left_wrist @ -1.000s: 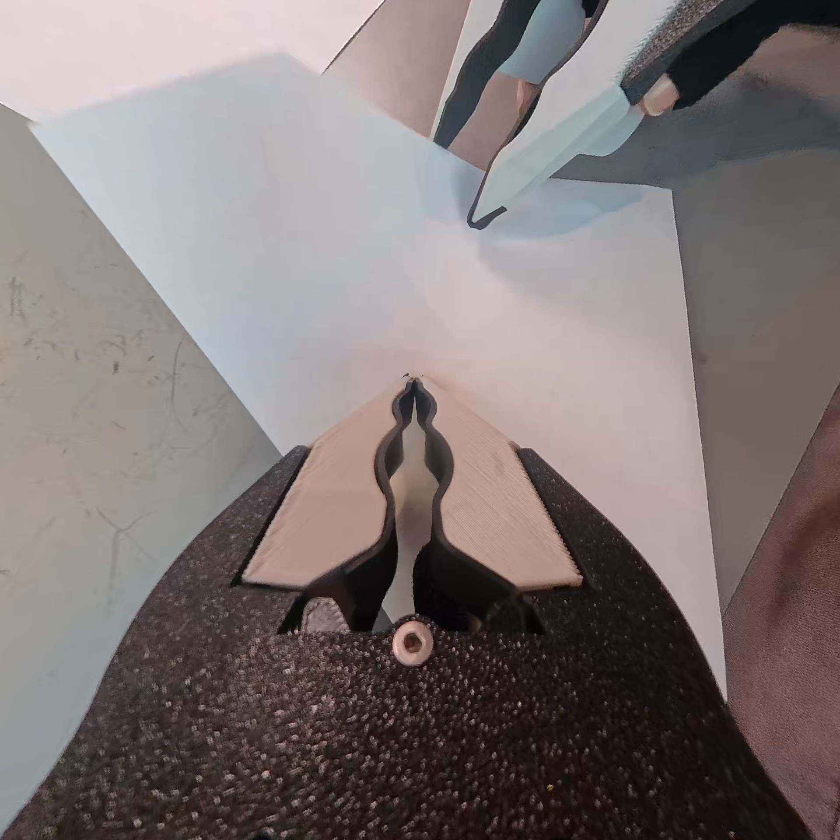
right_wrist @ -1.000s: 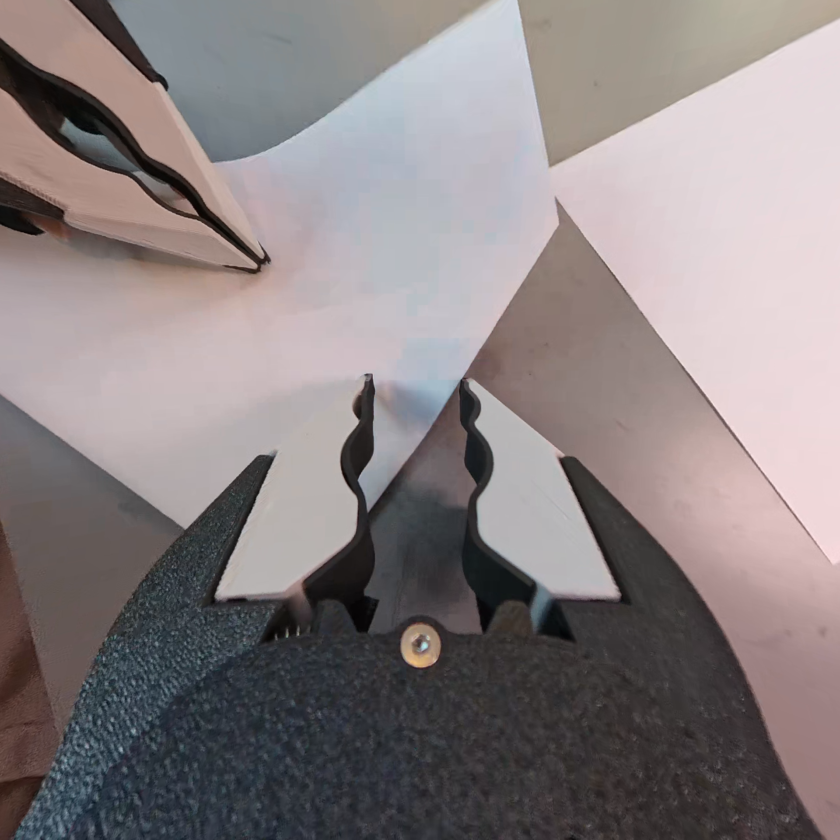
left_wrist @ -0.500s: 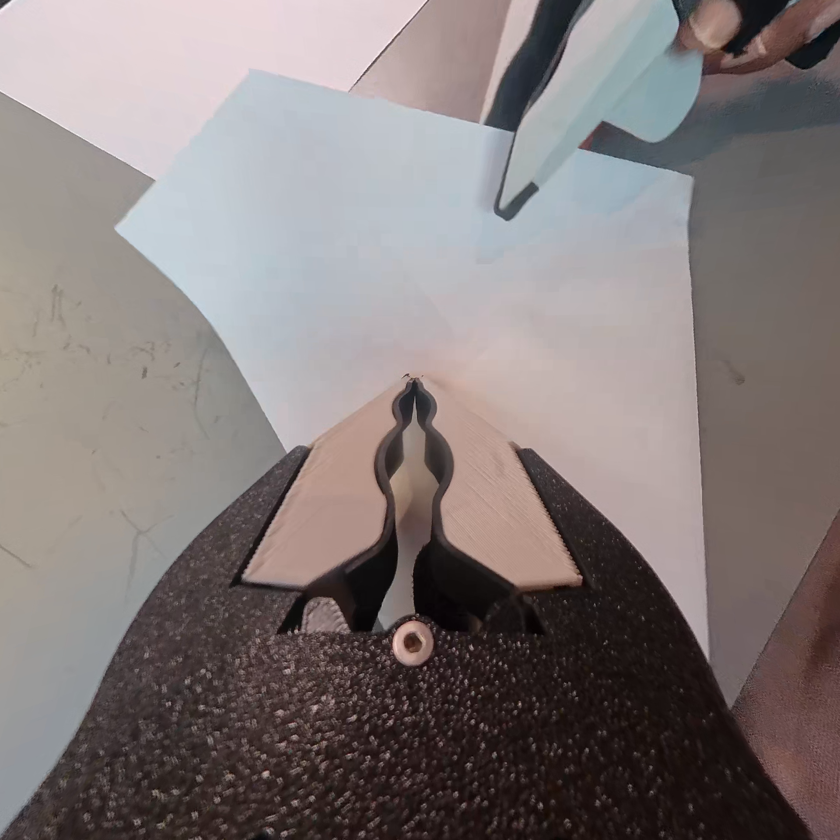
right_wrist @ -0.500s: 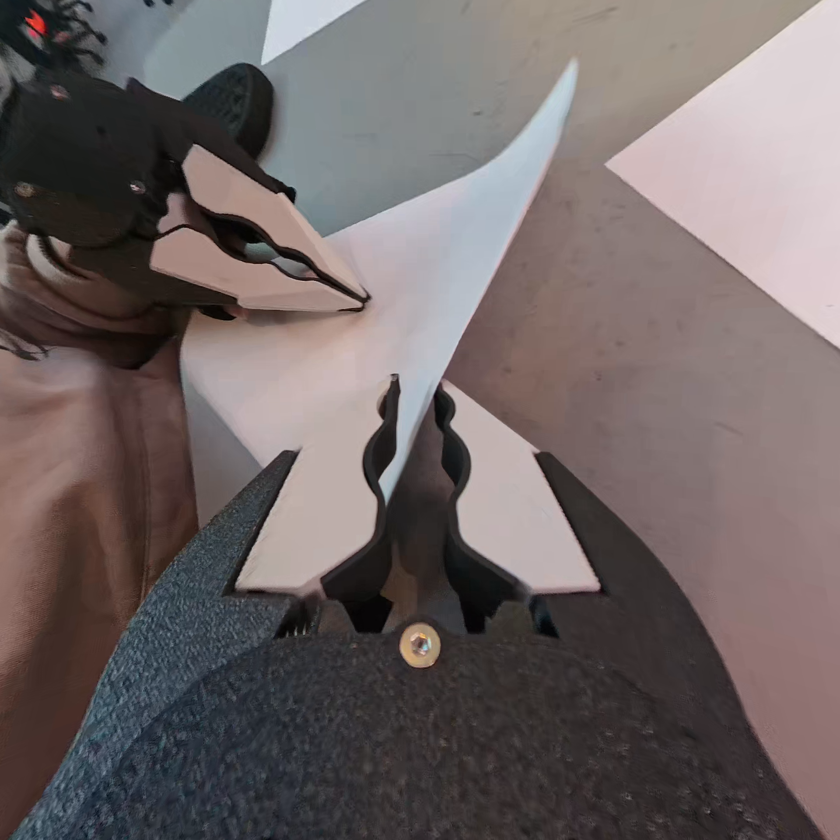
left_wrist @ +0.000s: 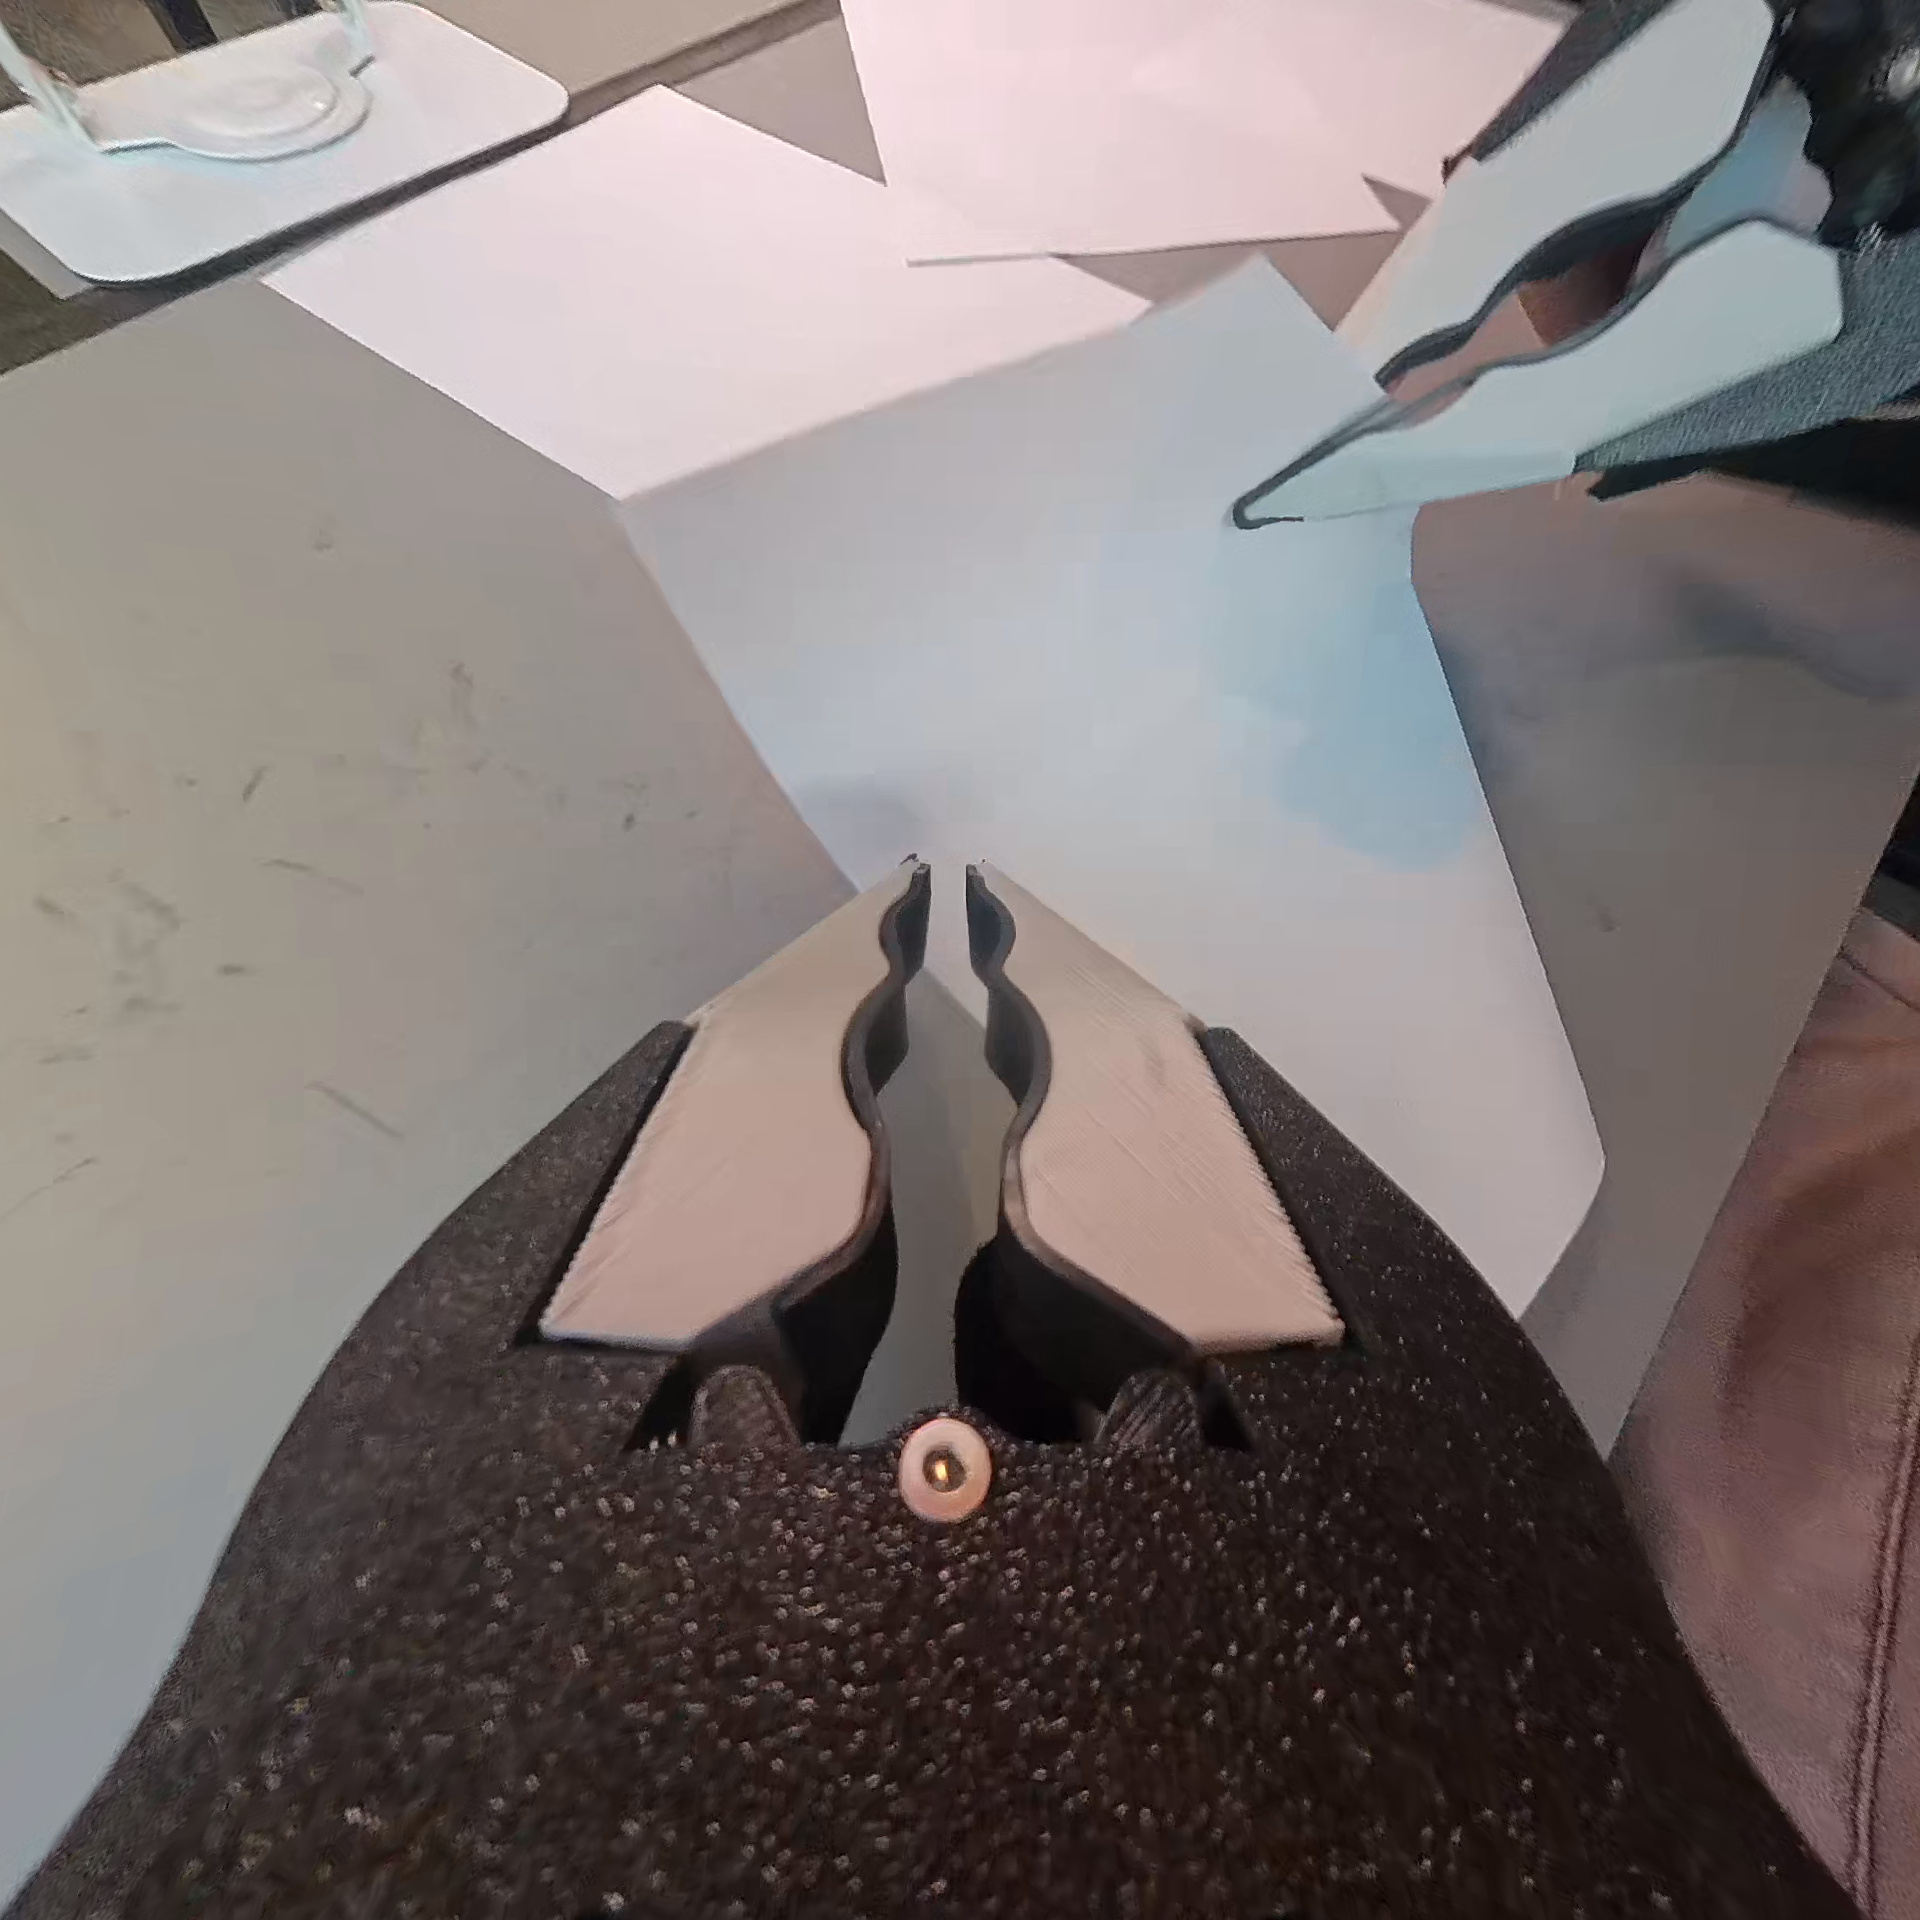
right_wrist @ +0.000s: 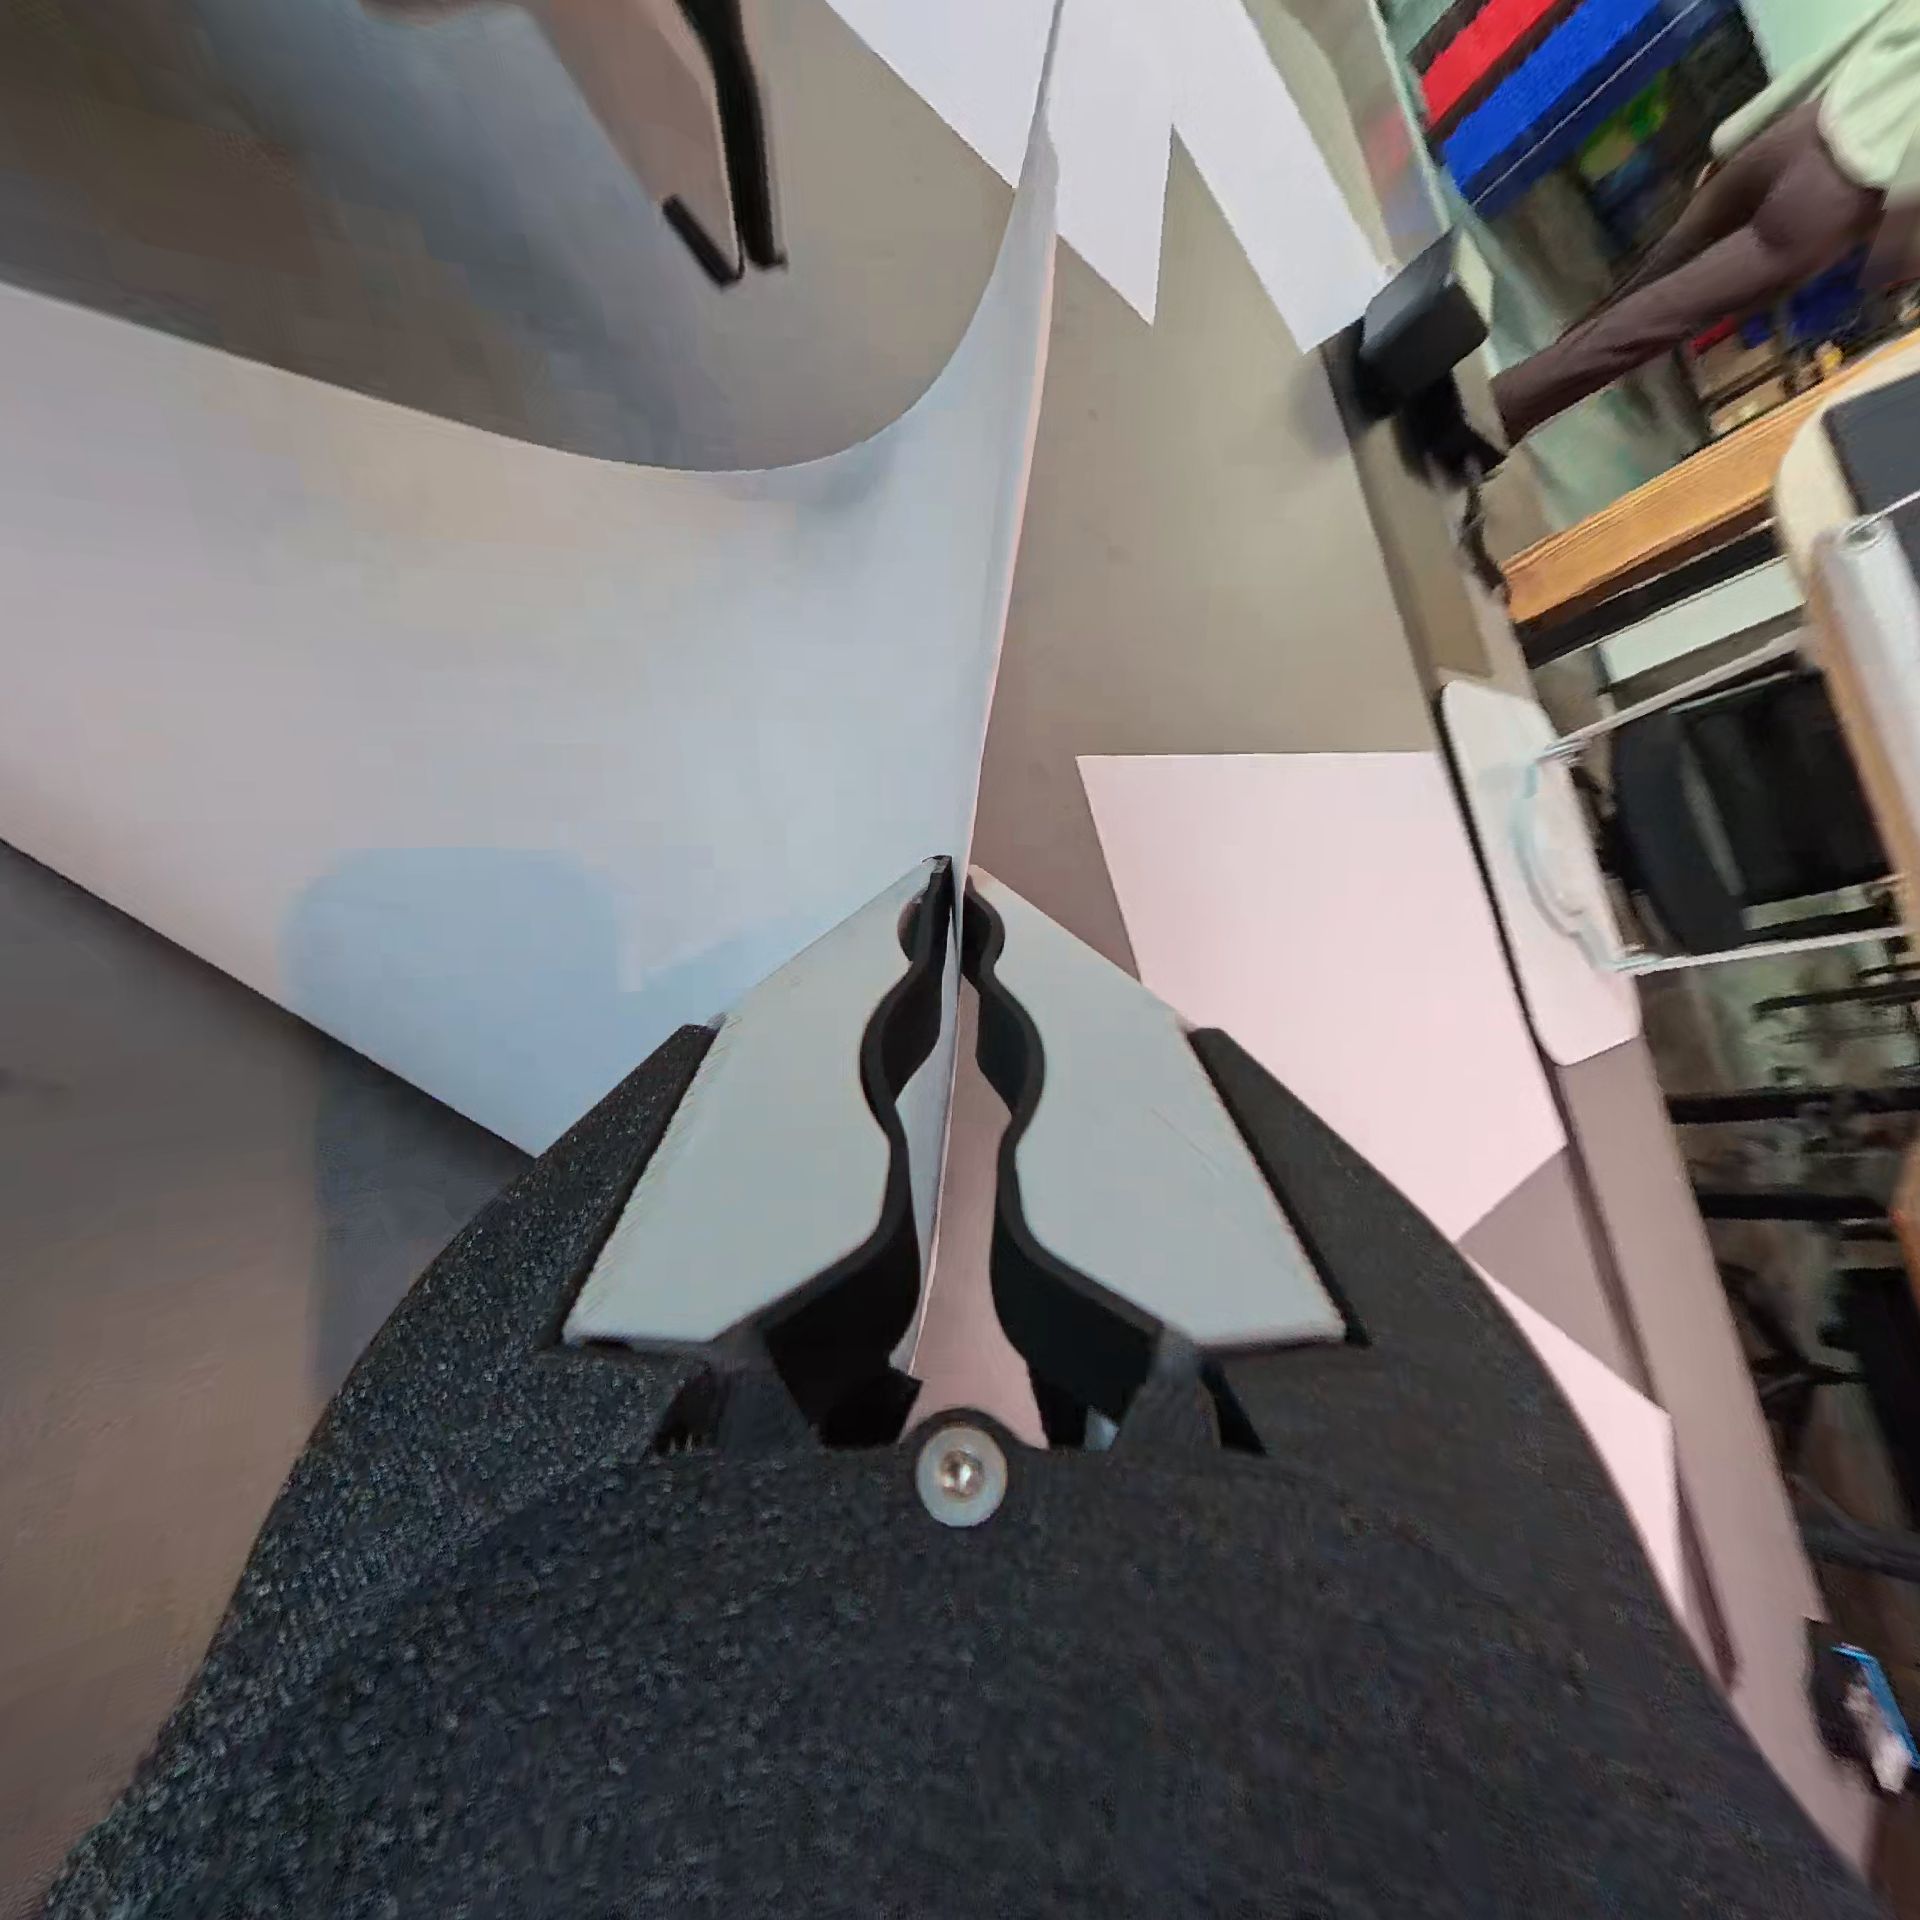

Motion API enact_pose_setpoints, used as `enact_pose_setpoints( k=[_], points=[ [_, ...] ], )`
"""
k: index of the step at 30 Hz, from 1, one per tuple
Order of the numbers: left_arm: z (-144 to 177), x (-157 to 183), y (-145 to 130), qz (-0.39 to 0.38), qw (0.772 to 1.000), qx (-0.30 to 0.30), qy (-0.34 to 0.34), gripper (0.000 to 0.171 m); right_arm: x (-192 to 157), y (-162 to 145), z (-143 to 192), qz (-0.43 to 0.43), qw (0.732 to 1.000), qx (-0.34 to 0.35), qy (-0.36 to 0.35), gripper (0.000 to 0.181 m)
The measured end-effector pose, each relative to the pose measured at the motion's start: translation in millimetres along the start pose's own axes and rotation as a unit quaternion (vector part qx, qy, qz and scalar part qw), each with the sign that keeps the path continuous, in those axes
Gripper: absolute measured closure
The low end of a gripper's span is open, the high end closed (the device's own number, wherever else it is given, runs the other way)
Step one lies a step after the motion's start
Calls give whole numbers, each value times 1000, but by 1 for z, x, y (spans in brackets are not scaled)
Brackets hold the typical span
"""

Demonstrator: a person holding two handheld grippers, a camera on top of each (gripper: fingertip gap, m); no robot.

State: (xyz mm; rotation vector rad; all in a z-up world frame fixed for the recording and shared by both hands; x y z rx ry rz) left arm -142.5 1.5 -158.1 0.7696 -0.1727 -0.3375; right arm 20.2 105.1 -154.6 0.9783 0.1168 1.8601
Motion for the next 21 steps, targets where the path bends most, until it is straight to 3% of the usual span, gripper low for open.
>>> enact_pose_setpoints(
  k=[3, 7, 11, 16, 21],
  points=[
    [26, -4, -6, 3, 999, 34, -27, 152, -11, 1, 6, 66, 996, 24, -56, 181],
    [11, 13, -25, -22, 997, -18, -66, 125, -19, 1, 16, 68, 992, 69, -76, 181],
    [-24, 36, -35, -69, 991, -111, -34, 129, -19, -4, 21, 60, 990, 90, -86, 181],
    [-37, 39, -22, -105, 986, -116, 51, 134, -31, -8, 29, 113, 985, 98, -84, 181],
    [-38, 33, -23, -104, 989, -95, 52, 141, -54, -24, 29, 172, 982, 68, -45, 181]
  ],
)
Point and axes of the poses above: each gripper's, where its closed fingertips meet, z back along the fingers, y out of its top, x = y × z across the jaws, the point moved 6 cm from there along z, back along the fingers, and after that the axes turned 14 degrees about -x, right-handed, at the moved point
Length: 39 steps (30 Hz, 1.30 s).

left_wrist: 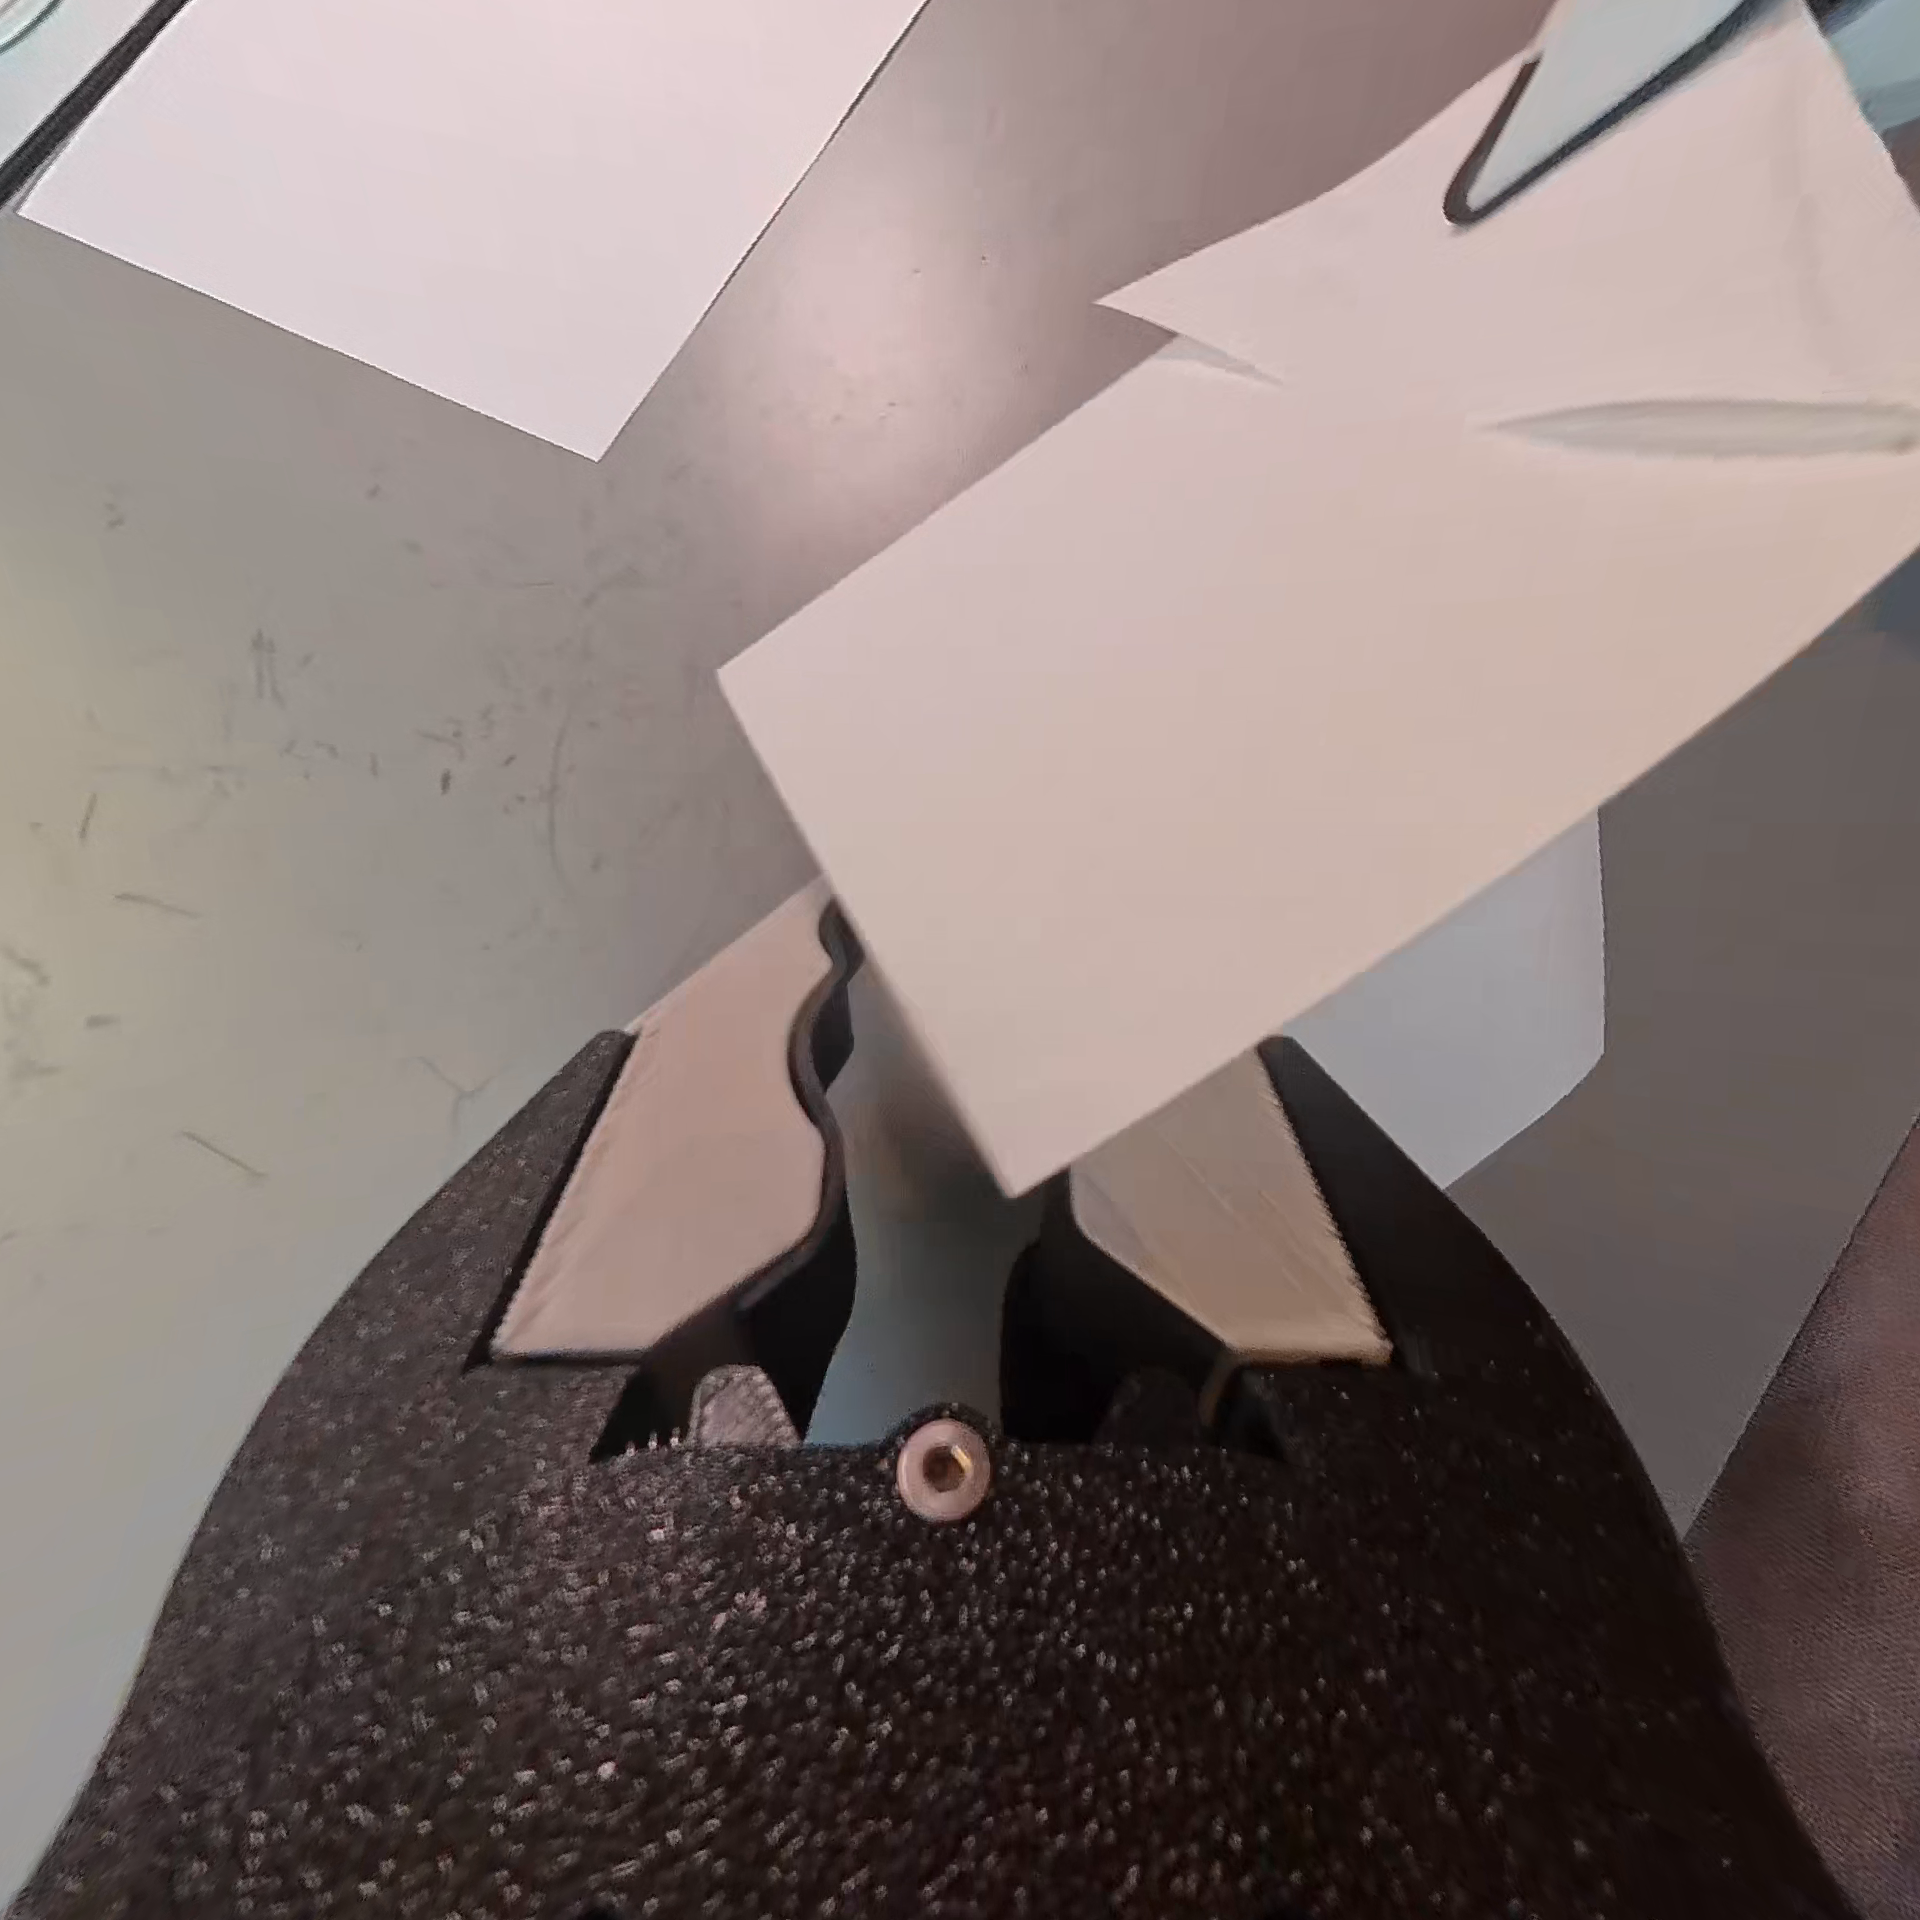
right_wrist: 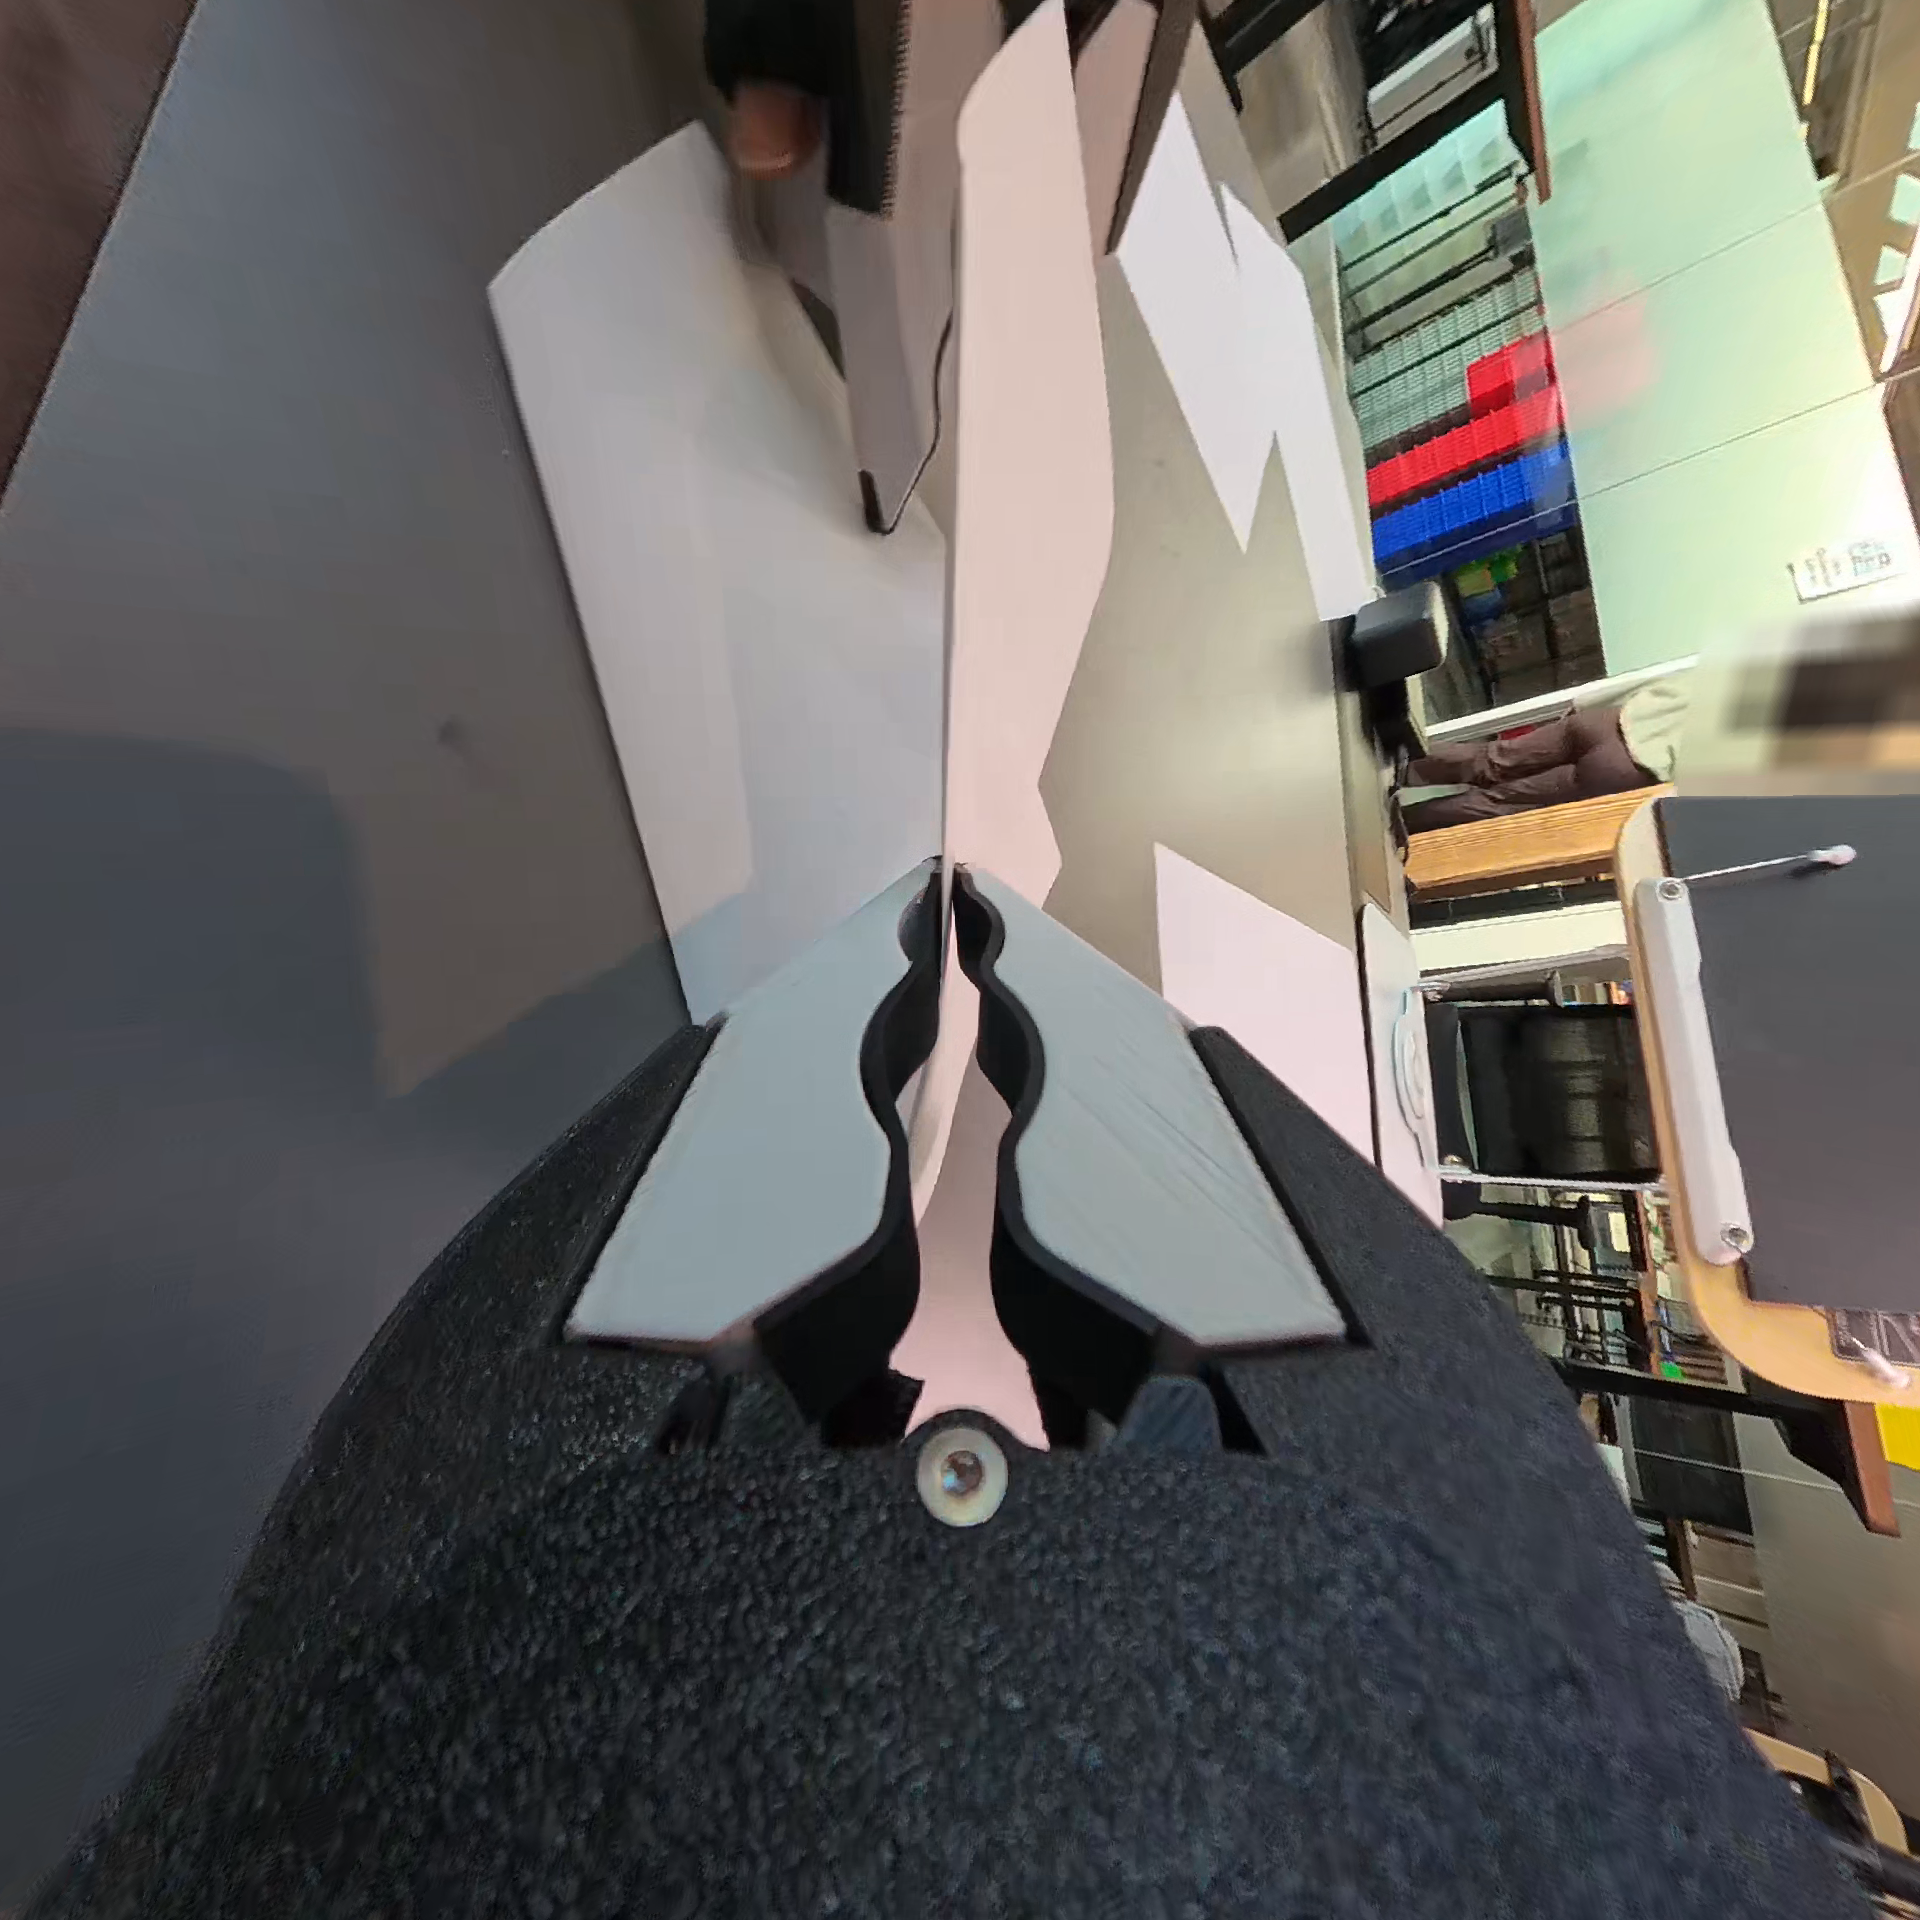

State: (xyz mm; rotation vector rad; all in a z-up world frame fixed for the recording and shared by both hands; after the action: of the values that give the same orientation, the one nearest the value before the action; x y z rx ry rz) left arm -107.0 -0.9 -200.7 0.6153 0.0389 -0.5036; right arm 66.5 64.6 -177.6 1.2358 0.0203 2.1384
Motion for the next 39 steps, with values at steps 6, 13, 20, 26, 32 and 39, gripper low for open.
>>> enact_pose_setpoints(
  k=[6, 13, 20, 26, 32, 39],
  points=[
    [13, -30, -24, 25, 999, -13, 37, 140, -16, -2, -6, 30, 999, -30, 15, 181],
    [52, -49, -15, 79, 996, 44, -20, 148, -16, 4, -17, 31, 996, -80, 19, 181],
    [79, -39, -19, 63, 990, 46, -119, 150, -15, 9, -17, 37, 992, -119, 5, 181],
    [99, -23, 0, 17, 991, 98, -86, 150, -25, 18, -20, 73, 988, -137, -10, 181],
    [58, 43, -4, -153, 978, 2, -138, 137, -30, 20, -20, 75, 987, -140, -9, 179],
    [39, 56, -23, -205, 969, -51, -127, 125, -31, 22, -20, 51, 991, -126, 2, 178]
  ],
)
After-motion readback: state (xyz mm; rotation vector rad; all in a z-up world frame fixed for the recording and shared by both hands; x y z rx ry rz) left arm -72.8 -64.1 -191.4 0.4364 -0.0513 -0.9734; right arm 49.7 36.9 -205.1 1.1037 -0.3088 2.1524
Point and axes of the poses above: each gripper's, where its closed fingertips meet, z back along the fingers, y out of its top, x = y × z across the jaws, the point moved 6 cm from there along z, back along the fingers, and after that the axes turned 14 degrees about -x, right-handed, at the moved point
